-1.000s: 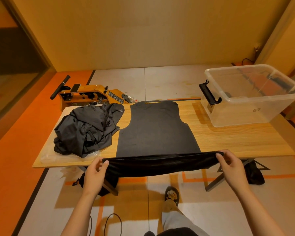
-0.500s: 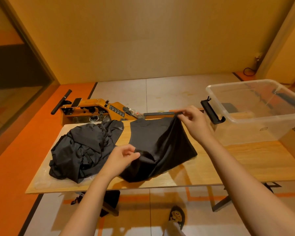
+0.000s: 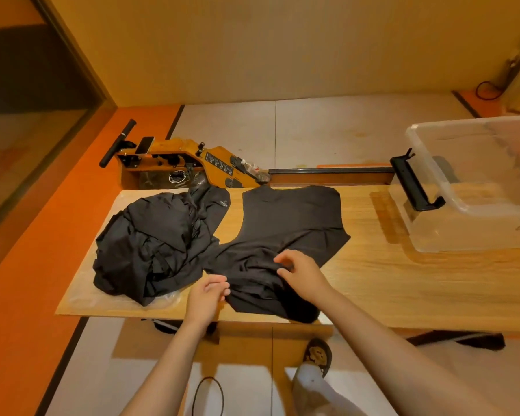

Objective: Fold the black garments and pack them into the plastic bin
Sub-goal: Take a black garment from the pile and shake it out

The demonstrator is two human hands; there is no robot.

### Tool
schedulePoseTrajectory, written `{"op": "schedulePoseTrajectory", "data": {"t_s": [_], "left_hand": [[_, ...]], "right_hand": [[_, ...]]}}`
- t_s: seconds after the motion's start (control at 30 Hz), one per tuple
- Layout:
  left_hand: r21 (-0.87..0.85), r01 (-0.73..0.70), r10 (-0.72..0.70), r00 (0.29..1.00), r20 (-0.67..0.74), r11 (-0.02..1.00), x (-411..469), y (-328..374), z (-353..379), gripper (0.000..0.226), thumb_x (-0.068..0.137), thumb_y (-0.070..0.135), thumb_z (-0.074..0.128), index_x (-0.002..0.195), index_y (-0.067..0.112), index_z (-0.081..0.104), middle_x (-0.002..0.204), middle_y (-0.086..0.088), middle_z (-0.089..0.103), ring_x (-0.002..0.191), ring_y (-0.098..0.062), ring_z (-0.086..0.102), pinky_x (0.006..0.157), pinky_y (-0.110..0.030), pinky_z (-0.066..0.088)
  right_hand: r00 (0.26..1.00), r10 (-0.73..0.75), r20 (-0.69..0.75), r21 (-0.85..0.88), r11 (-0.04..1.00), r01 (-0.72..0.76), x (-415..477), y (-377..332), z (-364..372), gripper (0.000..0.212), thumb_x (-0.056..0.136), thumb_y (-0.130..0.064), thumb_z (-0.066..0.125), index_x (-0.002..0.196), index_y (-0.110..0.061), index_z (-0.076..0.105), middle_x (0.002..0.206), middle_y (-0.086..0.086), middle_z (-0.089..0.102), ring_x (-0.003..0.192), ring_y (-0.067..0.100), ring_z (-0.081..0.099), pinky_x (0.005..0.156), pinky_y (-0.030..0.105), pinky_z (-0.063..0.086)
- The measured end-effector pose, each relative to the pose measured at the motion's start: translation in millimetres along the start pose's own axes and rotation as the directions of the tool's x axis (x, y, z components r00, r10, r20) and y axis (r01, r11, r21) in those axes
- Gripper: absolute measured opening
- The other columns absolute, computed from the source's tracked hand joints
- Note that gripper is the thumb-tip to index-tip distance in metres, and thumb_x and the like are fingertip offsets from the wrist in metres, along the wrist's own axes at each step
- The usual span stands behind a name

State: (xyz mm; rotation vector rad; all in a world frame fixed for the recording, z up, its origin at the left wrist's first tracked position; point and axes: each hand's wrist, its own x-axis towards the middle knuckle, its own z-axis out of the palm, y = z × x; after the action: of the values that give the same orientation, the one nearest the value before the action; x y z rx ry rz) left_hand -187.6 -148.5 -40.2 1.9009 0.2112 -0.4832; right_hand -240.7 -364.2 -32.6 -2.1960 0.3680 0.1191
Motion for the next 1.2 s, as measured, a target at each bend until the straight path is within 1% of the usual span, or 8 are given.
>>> {"op": "schedulePoseTrajectory", "data": {"t_s": [0.1,0.2,0.4,0.6,0.73,0.87,1.0,1.2], "left_hand": [[0.188,-0.11,0.126,0.989,-0.078,0.976,28.8,5.5,-6.4,0.012,0.092,0.006,0.059,0.091,0.016,0.065,0.089,0.001,0.065,0.094,-0.025,0.063,0.084,-0.037,0.051],[0.426,-0.249,0.274,0.962,0.001,0.87,53.5,7.9,-8.1,0.024,0.091,0.007,0.062,0.115,0.014,0.063,0.111,-0.004,0.061,0.104,-0.019,0.058,0.098,-0.037,0.047],[0.798,-0.392,0.224,0.919,0.323,0.458,100.0,0.3,-14.9,0.063,0.086,0.009,0.069,0.143,0.021,0.044,0.154,-0.002,0.032,0.142,-0.025,0.026,0.114,-0.044,0.029],[0.375,-0.196,0.158,0.979,0.131,0.906,117.0,5.7,-10.2,0.028,0.091,0.009,0.065,0.118,0.007,0.064,0.128,-0.011,0.056,0.124,-0.028,0.047,0.101,-0.035,0.037],[0.594,-0.169,0.156,0.985,0.074,0.786,125.4,4.2,-11.7,0.031,0.086,0.013,0.072,0.114,0.012,0.059,0.103,-0.006,0.061,0.099,-0.027,0.057,0.087,-0.041,0.047],[0.716,-0.127,0.14,0.989,0.04,0.686,125.2,0.2,-11.8,0.021,0.088,0.014,0.067,0.074,0.016,0.052,0.078,-0.007,0.059,0.077,-0.027,0.056,0.069,-0.037,0.045],[0.598,-0.216,0.204,0.975,0.09,0.771,115.9,10.5,-16.6,0.013,0.092,0.016,0.064,0.081,0.008,0.064,0.08,-0.006,0.064,0.08,-0.024,0.057,0.071,-0.036,0.043],[0.338,-0.25,0.265,0.964,0.001,0.907,96.3,55.6,-34.3,0.01,0.094,0.013,0.061,0.091,0.006,0.068,0.084,-0.01,0.068,0.067,-0.024,0.064,0.068,-0.035,0.056]], "right_hand": [[0.996,0.079,-0.052,-0.062,0.995,-0.082,-15.2,29.3,20.9,0.026,0.089,-0.023,0.066,0.114,-0.018,0.062,0.113,-0.001,0.061,0.107,0.015,0.056,0.086,0.018,0.04],[0.987,0.126,-0.1,-0.154,0.978,-0.14,-29.6,52.8,26.4,0.042,0.084,-0.031,0.07,0.122,-0.018,0.059,0.117,-0.001,0.058,0.112,0.015,0.05,0.091,0.021,0.04],[0.979,0.124,-0.164,-0.311,0.935,-0.171,-41.6,77.8,30.3,0.044,0.086,-0.034,0.066,0.126,-0.019,0.057,0.12,0.001,0.058,0.115,0.019,0.047,0.093,0.03,0.04],[0.962,0.139,-0.233,-0.283,0.937,-0.204,-36.7,82.9,34.1,0.037,0.094,-0.037,0.056,0.125,-0.019,0.061,0.116,0.001,0.061,0.112,0.018,0.048,0.09,0.029,0.041],[0.968,0.17,-0.183,-0.329,0.918,-0.223,-31.7,80.0,35.6,0.033,0.092,-0.029,0.058,0.124,-0.022,0.059,0.117,0.0,0.059,0.113,0.018,0.046,0.089,0.028,0.039],[0.978,0.174,-0.112,-0.328,0.923,-0.202,-31.6,85.9,33.3,0.011,0.089,-0.02,0.059,0.1,-0.02,0.062,0.104,0.0,0.058,0.105,0.018,0.046,0.076,0.026,0.036],[0.973,0.172,-0.155,-0.048,0.982,-0.181,-38.8,90.4,13.4,0.014,0.087,-0.011,0.06,0.082,-0.021,0.052,0.089,-0.002,0.053,0.088,0.015,0.05,0.066,0.021,0.037],[0.924,0.2,-0.325,0.197,0.97,-0.14,-48.9,82.1,-45.0,0.013,0.088,-0.012,0.062,0.084,-0.023,0.059,0.077,0.01,0.063,0.073,0.026,0.059,0.067,0.046,0.048]]}}
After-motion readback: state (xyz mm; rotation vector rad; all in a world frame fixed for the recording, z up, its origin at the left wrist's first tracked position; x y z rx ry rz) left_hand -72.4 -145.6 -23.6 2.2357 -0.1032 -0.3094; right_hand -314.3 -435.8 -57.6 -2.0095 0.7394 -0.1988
